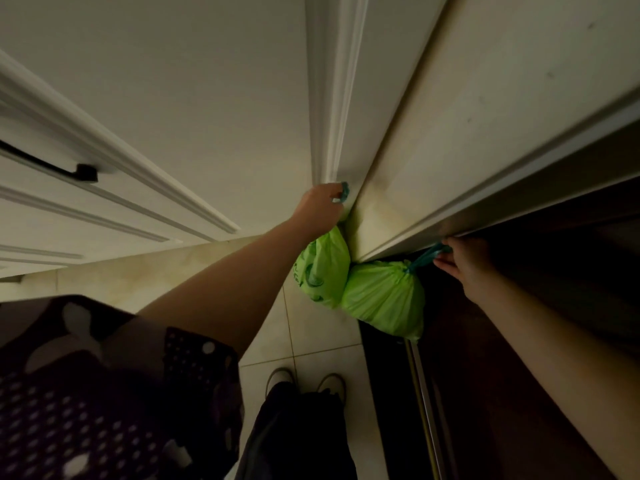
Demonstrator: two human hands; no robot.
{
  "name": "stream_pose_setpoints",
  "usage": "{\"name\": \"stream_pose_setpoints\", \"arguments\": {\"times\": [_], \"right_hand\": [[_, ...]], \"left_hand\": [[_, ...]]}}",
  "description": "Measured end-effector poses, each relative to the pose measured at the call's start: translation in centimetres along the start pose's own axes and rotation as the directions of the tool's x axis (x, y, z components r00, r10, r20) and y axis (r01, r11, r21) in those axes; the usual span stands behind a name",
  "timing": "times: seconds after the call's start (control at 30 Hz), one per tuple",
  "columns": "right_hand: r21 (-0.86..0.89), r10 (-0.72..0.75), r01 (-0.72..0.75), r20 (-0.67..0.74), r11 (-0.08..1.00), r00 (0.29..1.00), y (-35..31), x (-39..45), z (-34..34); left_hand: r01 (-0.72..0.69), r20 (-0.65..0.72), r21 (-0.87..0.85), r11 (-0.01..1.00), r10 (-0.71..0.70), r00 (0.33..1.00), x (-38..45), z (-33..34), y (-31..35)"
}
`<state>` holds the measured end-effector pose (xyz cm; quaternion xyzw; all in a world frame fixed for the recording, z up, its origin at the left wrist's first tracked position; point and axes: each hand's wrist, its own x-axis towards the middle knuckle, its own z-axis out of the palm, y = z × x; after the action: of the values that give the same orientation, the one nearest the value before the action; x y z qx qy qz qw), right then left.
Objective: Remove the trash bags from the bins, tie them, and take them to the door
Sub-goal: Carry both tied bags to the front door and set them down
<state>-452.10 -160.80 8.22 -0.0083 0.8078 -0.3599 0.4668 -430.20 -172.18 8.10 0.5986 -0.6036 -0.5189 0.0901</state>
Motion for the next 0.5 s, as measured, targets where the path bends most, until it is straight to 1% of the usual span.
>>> {"name": "stream_pose_setpoints", "arguments": {"times": [0.03,0.1,0.2,0.27,0.37,0.5], "right_hand": [[-0.017,0.003,-0.003,0.002,1.000,1.000,0.3,0.1,-0.1],[-0.088,0.025,-0.020,0.049,0.996,0.998,0.7,-0.1,0.1],[-0.200,0.047,-0.021,0.123,0.980,0.991,1.3,-0.3,0.4],[-0.257,0.062,-0.021,0.152,0.966,0.986,1.5,-0.3,0.4],[-0.321,0.081,-0.020,0.179,0.947,0.981,1.9,-0.4,0.2],[-0.352,0.093,-0.027,0.173,0.935,0.980,2.6,-0.9,-0.1]], "left_hand": [[0.000,0.011,-0.004,1.000,0.000,1.000,-0.3,0.2,-0.2],[-0.006,0.044,-0.013,1.000,0.006,0.999,-0.8,0.7,-0.8],[0.004,0.090,0.042,0.999,-0.007,0.996,-1.4,1.5,-1.7],[-0.001,0.098,0.083,0.997,-0.007,0.995,-1.7,1.9,-2.0],[0.011,0.070,0.133,0.991,-0.020,0.997,-2.0,2.3,-2.8],[0.072,0.007,0.160,0.985,-0.074,0.997,-2.8,1.9,-3.6]]}}
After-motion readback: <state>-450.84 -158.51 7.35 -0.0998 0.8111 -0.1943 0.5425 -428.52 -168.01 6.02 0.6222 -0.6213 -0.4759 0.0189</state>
